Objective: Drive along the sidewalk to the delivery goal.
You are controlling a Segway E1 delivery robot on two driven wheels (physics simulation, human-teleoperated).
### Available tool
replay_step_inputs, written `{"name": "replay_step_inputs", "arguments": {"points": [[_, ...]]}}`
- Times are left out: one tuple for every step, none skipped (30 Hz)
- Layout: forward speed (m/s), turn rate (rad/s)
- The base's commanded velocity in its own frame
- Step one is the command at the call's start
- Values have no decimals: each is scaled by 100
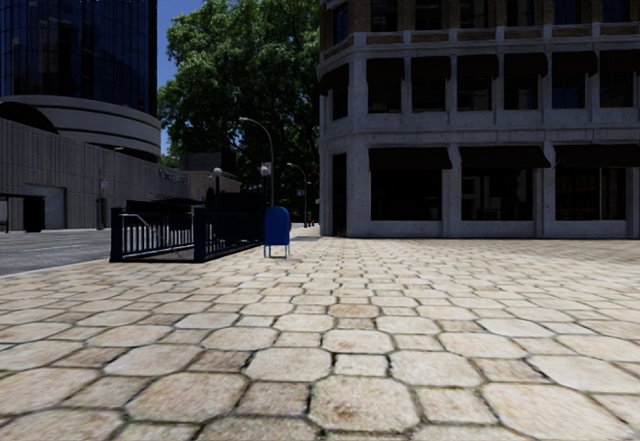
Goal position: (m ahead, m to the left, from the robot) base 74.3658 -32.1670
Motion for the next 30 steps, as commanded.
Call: {"name": "replay_step_inputs", "arguments": {"points": [[137, 0], [137, 0], [137, 0], [137, 0], [137, 0], [137, 0], [138, 0], [141, 0], [159, 0], [176, 0], [188, 0], [200, 0], [200, 0], [200, 0], [200, 0], [200, 0], [200, 0], [200, 0], [200, 0], [200, 0], [200, 0], [200, 0], [200, 0], [200, 0], [200, 0], [200, 0], [200, 0], [200, 0], [200, 0], [200, 0]]}}
